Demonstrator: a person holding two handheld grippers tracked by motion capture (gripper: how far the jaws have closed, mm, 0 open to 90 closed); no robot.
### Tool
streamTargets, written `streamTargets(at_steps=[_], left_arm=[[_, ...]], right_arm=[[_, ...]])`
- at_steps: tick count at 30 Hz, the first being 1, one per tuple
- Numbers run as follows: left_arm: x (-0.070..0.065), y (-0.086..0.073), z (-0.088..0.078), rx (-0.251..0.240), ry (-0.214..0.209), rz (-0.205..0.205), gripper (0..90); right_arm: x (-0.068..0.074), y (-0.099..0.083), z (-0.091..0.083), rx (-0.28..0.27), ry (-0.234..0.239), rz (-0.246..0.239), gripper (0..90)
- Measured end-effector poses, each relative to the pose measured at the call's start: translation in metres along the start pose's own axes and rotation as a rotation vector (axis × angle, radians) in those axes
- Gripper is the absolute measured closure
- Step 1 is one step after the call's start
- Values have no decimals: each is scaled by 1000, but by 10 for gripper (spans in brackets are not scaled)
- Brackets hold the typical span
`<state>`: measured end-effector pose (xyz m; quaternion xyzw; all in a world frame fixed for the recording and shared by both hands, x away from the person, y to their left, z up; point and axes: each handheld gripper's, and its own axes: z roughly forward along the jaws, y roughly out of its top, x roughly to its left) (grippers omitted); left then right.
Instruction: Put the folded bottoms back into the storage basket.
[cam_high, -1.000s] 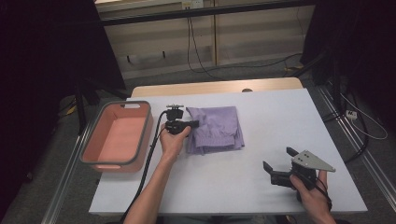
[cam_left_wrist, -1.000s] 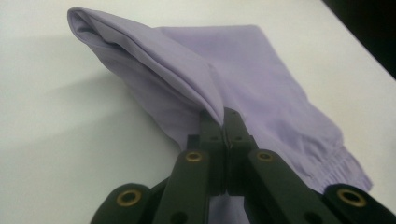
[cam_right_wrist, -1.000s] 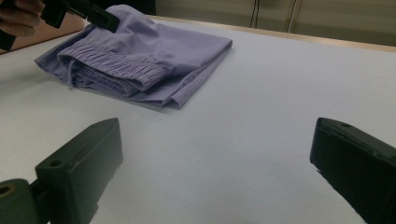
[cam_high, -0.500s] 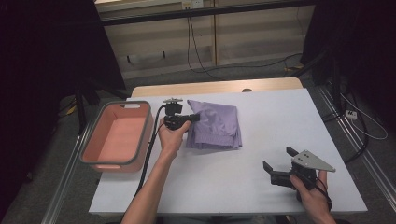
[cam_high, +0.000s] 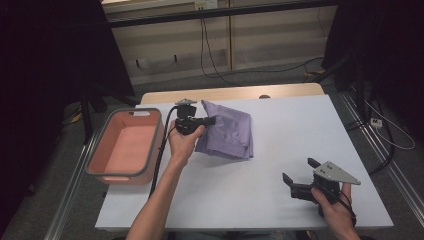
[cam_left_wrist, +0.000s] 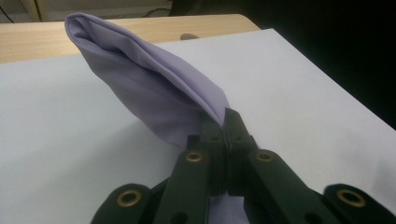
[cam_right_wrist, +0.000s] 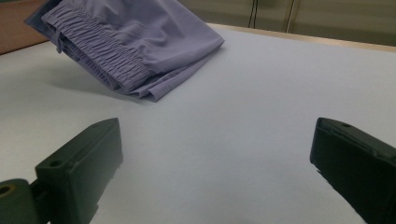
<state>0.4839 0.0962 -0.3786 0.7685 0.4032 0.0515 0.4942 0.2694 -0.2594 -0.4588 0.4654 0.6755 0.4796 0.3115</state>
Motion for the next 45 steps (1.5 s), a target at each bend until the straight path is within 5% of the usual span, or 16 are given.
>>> streamTargets(at_steps=[16, 45], left_arm=[[-8, 15, -15, -14, 42, 88, 897], [-18, 37, -44, -82, 36, 120, 898]], right_arm=[[0, 0, 0, 1, 3, -1, 21], [0, 0, 1, 1, 5, -1, 21]])
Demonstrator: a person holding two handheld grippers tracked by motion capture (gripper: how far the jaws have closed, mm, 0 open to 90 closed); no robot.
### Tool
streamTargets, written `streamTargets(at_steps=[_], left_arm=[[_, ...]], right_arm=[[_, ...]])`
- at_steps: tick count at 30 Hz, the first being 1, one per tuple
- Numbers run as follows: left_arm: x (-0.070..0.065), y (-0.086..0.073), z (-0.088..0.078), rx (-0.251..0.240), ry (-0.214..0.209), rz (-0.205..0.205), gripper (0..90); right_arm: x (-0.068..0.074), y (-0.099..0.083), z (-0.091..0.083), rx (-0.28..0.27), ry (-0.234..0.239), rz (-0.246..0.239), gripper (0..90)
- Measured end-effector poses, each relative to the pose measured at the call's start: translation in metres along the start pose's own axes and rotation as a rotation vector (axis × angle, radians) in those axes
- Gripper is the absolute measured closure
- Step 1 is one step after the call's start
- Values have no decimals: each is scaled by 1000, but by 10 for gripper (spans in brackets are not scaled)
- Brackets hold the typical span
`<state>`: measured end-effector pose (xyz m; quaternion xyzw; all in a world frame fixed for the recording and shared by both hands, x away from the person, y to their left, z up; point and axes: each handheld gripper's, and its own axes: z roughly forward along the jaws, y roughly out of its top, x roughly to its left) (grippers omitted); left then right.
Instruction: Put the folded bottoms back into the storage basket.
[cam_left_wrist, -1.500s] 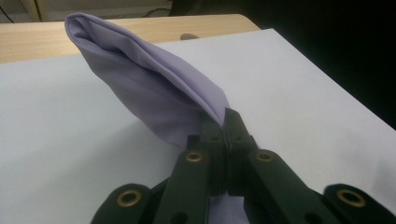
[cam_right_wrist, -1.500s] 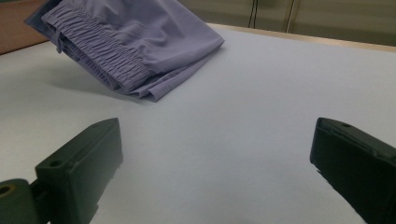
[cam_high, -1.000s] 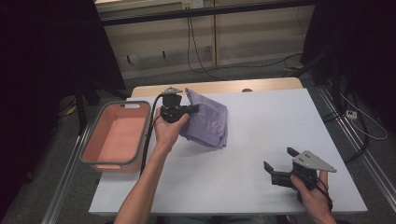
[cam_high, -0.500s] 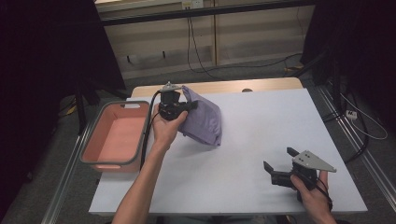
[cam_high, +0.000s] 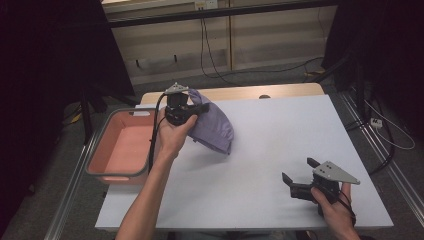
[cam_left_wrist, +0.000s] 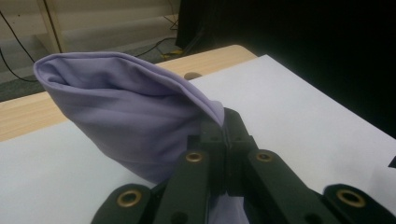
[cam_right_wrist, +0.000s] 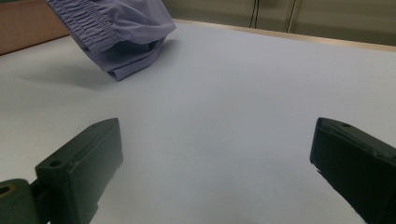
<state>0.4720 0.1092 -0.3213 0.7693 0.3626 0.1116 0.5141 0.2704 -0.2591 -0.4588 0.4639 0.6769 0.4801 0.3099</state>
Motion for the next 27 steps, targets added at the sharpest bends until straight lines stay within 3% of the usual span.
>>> streamTargets(at_steps=[27], left_arm=[[-1, 23, -44, -50, -4, 30, 898]], right_arm=[[0, 0, 0, -2, 1, 1, 21]])
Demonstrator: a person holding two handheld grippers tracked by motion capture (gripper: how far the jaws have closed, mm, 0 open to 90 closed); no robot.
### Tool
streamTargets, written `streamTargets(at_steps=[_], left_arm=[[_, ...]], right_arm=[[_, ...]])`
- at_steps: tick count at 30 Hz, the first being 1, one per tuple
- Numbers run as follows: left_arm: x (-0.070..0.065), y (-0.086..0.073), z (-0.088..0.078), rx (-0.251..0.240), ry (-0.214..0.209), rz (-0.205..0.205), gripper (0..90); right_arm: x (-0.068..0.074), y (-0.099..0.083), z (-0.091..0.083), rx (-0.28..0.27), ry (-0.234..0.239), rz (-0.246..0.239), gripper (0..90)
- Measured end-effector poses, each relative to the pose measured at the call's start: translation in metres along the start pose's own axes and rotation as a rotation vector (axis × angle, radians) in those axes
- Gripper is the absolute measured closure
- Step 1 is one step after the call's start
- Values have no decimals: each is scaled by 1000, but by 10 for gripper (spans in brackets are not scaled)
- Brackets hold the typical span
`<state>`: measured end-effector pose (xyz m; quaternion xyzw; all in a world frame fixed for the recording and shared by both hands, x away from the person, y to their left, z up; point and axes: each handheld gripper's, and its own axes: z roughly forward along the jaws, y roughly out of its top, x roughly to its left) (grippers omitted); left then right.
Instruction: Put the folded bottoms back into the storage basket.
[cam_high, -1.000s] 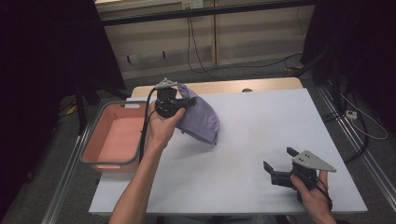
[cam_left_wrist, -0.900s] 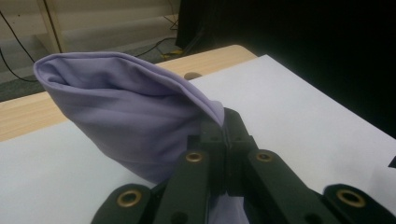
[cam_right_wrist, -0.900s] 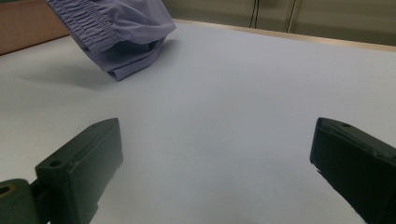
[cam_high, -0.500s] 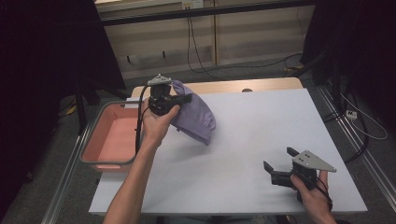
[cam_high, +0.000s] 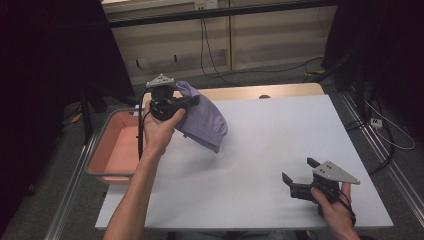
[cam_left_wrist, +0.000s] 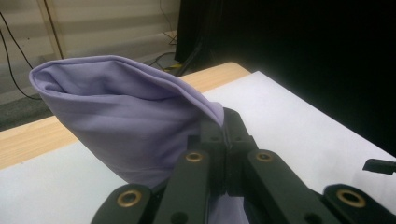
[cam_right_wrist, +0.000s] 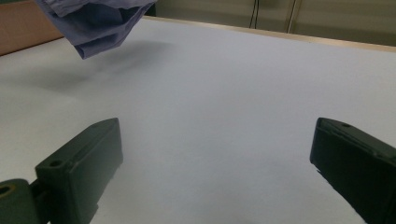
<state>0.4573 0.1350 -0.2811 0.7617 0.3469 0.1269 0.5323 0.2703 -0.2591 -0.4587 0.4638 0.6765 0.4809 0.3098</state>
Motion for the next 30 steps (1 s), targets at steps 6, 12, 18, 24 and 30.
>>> streamTargets(at_steps=[6, 12, 18, 24, 30], left_arm=[[0, 4, -8, -16, 4, 7, 897], [-2, 8, -16, -37, 7, 25, 897], [-2, 12, -24, -58, 12, 42, 898], [-2, 14, -31, -72, 30, 59, 897], [1, 16, -38, -84, 47, 66, 898]], right_arm=[[0, 0, 0, 0, 0, -2, 21], [0, 0, 0, 0, 2, -3, 21], [0, 0, 0, -1, 1, -3, 21], [0, 0, 0, -1, 1, -3, 21], [0, 0, 1, 0, 2, -2, 21]])
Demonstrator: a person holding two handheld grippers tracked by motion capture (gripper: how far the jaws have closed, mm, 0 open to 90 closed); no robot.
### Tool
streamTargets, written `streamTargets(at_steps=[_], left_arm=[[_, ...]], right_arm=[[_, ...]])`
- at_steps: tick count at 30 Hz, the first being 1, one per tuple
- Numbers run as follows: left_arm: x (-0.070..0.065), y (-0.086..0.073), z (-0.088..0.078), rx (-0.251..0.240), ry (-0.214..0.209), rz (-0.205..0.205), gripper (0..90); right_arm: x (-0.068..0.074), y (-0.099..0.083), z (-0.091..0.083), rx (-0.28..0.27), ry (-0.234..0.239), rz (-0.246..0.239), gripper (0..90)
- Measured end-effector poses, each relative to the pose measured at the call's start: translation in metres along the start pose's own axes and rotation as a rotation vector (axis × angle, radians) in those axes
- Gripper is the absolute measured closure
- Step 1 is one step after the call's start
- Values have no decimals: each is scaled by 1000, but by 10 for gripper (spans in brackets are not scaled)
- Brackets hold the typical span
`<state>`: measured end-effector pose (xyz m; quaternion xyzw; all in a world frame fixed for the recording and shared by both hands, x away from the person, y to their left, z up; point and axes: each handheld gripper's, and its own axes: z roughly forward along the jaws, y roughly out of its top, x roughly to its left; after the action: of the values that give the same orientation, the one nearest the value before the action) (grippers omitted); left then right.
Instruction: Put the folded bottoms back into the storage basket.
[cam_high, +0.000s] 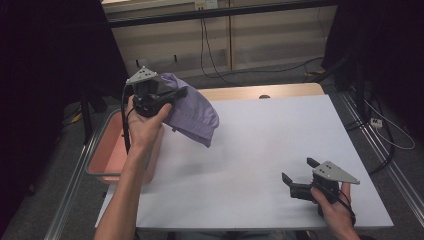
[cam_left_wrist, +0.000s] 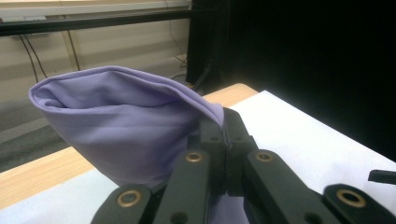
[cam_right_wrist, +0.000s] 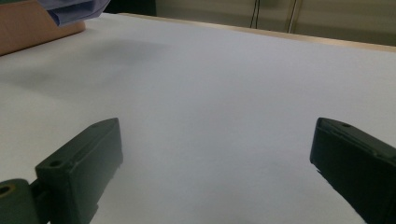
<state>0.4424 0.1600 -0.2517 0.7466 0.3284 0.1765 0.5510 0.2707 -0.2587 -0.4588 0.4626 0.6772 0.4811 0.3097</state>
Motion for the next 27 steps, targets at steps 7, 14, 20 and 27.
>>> streamTargets(at_steps=[7, 14, 20, 27], left_arm=[[3, 2, -8, -14, 11, -3, 898], [7, 6, -18, -23, 40, 3, 897], [10, 7, -25, -31, 53, -4, 897], [18, 10, -38, -42, 75, -10, 898]], right_arm=[[0, 0, 0, 0, 1, 0, 21], [0, 0, 0, 0, 2, -1, 21], [0, 0, 0, 1, 1, 0, 21], [0, 0, 0, 2, 3, 1, 21]])
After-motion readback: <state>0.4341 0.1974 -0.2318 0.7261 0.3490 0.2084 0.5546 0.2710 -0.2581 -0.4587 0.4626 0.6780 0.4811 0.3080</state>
